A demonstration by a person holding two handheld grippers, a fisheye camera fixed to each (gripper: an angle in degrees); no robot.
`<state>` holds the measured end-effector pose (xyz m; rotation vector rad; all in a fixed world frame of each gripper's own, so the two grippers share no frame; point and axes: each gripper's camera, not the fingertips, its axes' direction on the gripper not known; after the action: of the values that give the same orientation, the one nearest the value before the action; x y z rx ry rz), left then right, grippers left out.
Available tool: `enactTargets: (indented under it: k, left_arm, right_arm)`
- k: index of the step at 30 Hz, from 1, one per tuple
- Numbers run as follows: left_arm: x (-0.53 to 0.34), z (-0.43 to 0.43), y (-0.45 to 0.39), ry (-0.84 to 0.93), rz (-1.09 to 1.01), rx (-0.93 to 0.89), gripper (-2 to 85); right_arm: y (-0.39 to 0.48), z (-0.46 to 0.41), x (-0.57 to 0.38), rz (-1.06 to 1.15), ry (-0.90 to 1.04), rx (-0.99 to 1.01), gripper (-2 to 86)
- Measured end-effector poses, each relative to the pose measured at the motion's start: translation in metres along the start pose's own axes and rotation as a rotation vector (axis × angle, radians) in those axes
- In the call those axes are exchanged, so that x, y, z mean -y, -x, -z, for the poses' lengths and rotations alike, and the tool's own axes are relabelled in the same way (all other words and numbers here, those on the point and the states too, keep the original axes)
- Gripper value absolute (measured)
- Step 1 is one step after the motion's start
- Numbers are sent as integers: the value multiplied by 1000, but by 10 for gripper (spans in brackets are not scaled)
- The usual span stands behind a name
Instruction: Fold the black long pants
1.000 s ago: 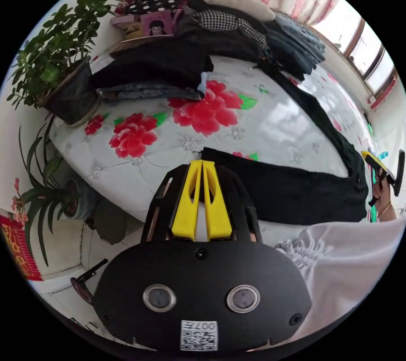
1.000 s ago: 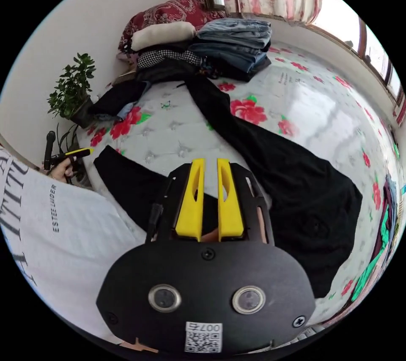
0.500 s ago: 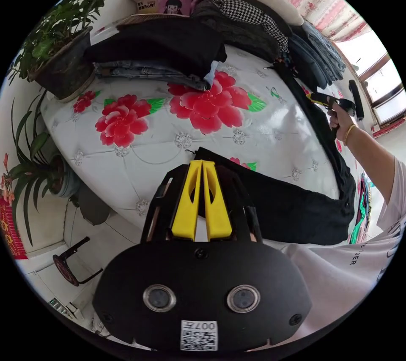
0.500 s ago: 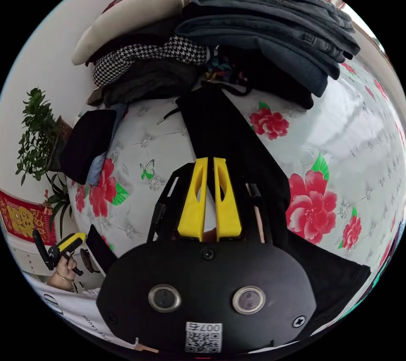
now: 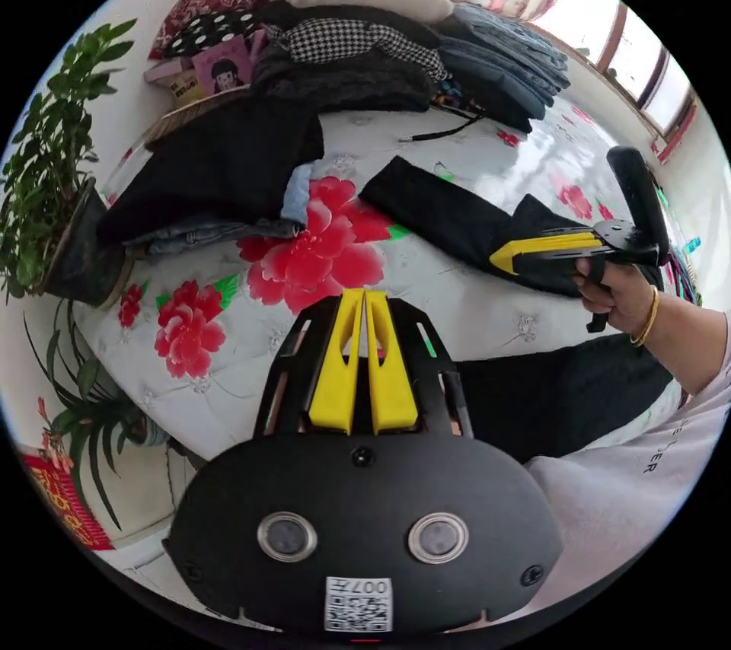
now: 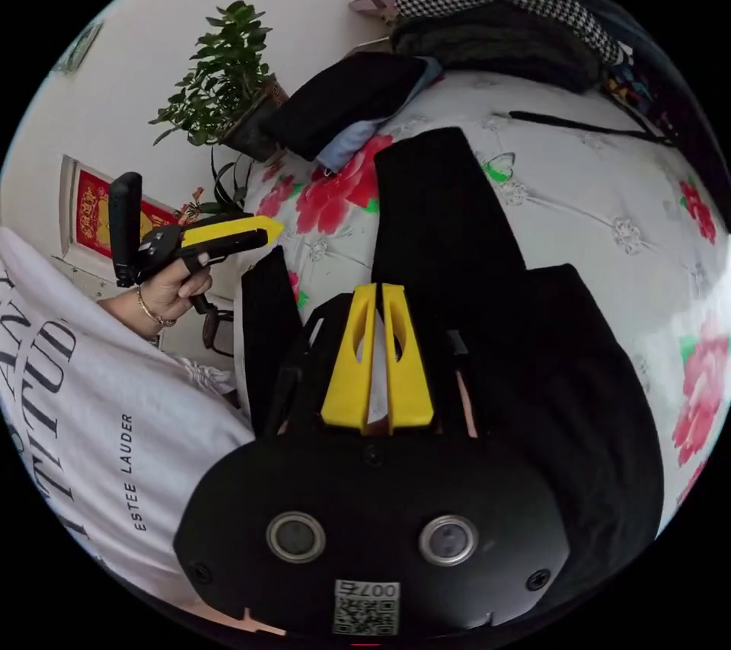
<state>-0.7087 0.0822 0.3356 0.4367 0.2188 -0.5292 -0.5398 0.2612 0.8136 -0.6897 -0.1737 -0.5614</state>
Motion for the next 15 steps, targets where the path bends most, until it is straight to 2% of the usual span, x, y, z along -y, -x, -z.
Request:
enactTargets:
  k: [3, 8, 12, 15]
  left_arm:
    - [11, 5, -15, -84, -94, 12, -10]
    - [66, -19, -35, -171, -215, -2, -10]
    - [101, -51, -69, -94, -335, 50, -10]
    - [107, -88, -89, 93, -378, 182, -10]
  right_arm:
    - [24, 40, -38, 25, -115, -66, -2]
    - [-20, 113, -138, -245, -200, -359, -2]
    - [-77, 188, -278, -661, -258, -574, -1]
    - [-90, 233, -387, -926, -308, -708, -1]
